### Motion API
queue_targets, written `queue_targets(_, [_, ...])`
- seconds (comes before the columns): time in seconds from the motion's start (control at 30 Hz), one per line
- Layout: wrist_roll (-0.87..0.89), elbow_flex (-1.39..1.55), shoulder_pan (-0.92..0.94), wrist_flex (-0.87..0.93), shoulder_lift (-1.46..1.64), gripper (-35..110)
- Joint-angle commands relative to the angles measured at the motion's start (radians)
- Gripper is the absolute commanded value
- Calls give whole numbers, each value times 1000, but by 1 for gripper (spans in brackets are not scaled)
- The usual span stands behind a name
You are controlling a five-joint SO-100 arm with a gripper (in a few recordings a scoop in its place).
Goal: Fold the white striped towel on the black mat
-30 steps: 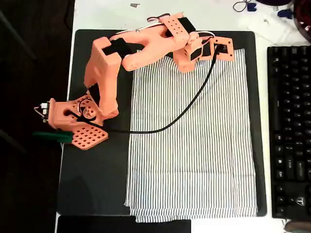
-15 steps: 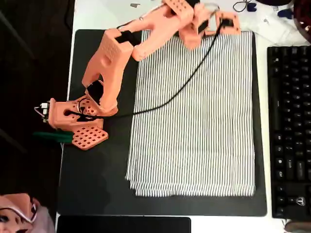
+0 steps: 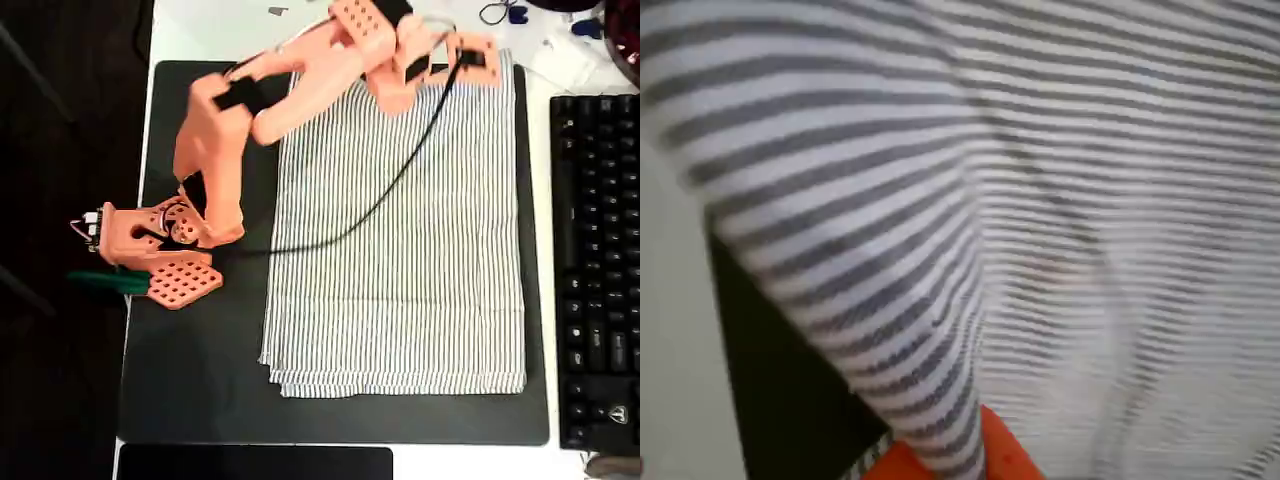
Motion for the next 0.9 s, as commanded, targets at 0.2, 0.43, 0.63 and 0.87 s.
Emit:
queue_targets(0.2, [-178, 104, 319, 124, 339, 0])
queue_targets(0.43, [-344, 137, 589, 126, 374, 0])
queue_targets(0.63, [-474, 259, 802, 0, 337, 0])
queue_targets(0.87, [-543, 337, 939, -130, 242, 0])
